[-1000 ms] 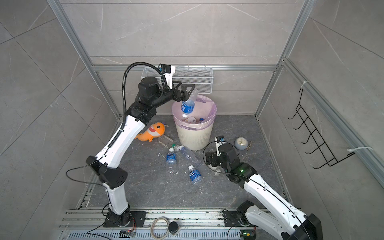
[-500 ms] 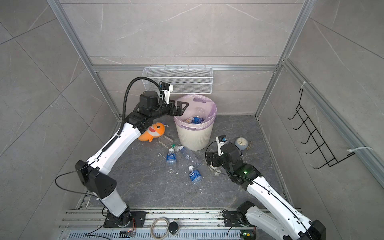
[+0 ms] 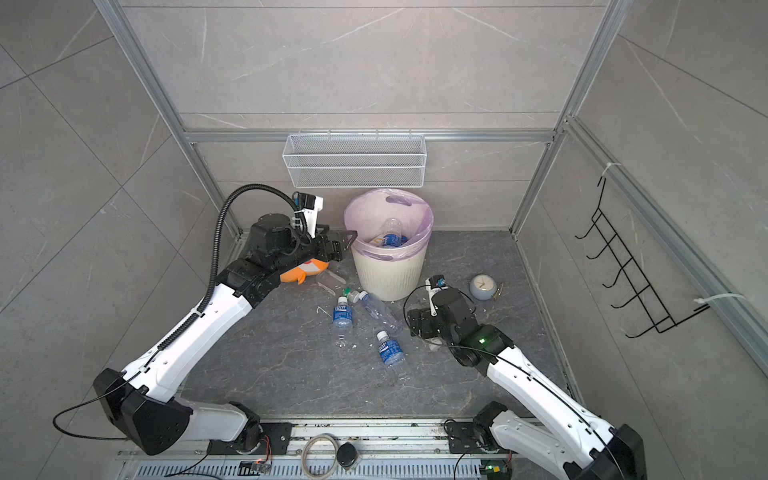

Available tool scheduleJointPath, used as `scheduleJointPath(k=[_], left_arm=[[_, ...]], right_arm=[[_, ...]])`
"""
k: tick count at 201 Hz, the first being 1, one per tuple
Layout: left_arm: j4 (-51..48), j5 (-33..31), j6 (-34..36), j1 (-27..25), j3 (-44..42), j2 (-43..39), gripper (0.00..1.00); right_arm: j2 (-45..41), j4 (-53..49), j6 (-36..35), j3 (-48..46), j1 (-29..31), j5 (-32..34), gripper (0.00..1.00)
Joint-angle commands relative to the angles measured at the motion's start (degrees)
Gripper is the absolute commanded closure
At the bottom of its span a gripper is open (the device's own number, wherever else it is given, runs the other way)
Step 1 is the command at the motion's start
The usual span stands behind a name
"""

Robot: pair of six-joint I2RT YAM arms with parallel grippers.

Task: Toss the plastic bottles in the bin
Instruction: 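Carry the bottle over the bin and open the left gripper, then withdraw the left gripper while the right gripper lowers onto the orange-label bottle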

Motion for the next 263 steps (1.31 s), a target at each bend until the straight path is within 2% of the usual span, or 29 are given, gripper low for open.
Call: scheduleJointPath(k=[1,61,138,263], left_arm=[[1.3,-2.2,-0.8,-0.1,-3.8,-4.3,0.00],[0.8,-5.5,-2.8,-0.1,-15.6,-10.0,0.00],[2.6,-5.9,-6.3,-0.2,-26.8,-13.1,0.00],[4.7,-4.9,-8.5,-0.2,-35.2,-14.2,0.00]], right_arm=[[2.6,-1.6,1.5,1.2,0.3,1.5,0.04],[10.3,-0.4,1.3,2.8,0.3,1.7,0.01],[17.5,0.8,0.9,3.8,-0.5,3.7,0.00],[30.7,3.8,0.9,7.5,-3.8,1.2,0.00]])
